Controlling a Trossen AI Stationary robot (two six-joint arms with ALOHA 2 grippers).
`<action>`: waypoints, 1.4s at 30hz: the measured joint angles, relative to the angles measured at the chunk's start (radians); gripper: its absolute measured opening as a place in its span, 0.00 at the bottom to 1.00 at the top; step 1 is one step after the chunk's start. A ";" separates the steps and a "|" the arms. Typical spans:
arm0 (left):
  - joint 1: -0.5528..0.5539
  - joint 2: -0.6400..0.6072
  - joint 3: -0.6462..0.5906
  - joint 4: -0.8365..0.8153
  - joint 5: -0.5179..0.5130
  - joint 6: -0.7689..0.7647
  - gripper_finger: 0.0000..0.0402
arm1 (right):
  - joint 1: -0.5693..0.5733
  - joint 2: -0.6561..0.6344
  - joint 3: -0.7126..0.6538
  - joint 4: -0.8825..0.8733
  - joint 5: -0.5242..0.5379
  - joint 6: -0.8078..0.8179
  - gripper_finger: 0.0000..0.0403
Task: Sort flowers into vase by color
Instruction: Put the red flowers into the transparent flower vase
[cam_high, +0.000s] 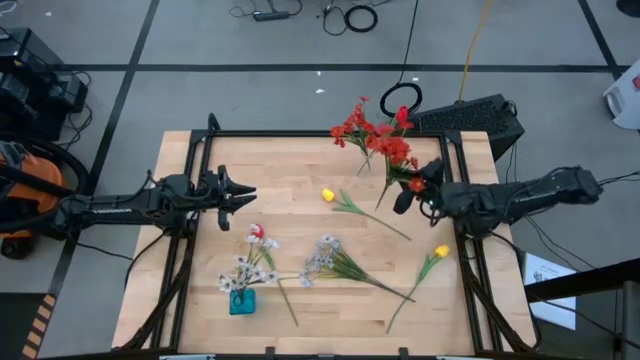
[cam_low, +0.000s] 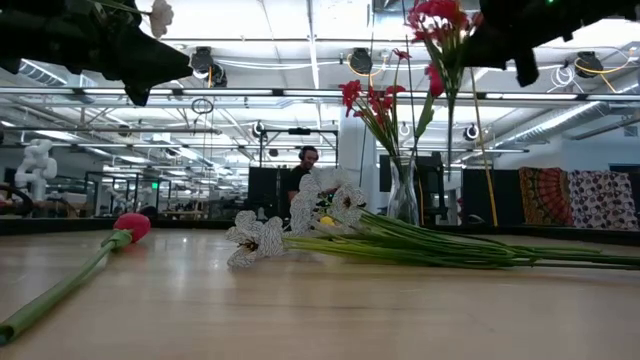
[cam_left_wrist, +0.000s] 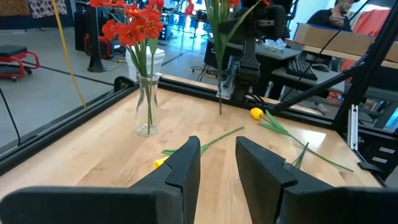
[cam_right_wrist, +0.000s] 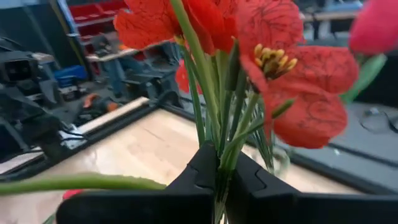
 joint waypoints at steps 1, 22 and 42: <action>0.000 0.000 0.000 0.000 0.000 0.000 0.27 | -0.021 -0.008 -0.015 0.055 -0.037 -0.044 0.00; 0.000 0.002 0.000 -0.024 0.000 0.002 0.27 | -0.369 0.067 -0.035 0.557 -0.293 -0.476 0.00; 0.000 0.002 0.000 -0.030 0.000 -0.001 0.27 | -0.516 0.306 -0.034 0.669 -0.425 -0.454 0.00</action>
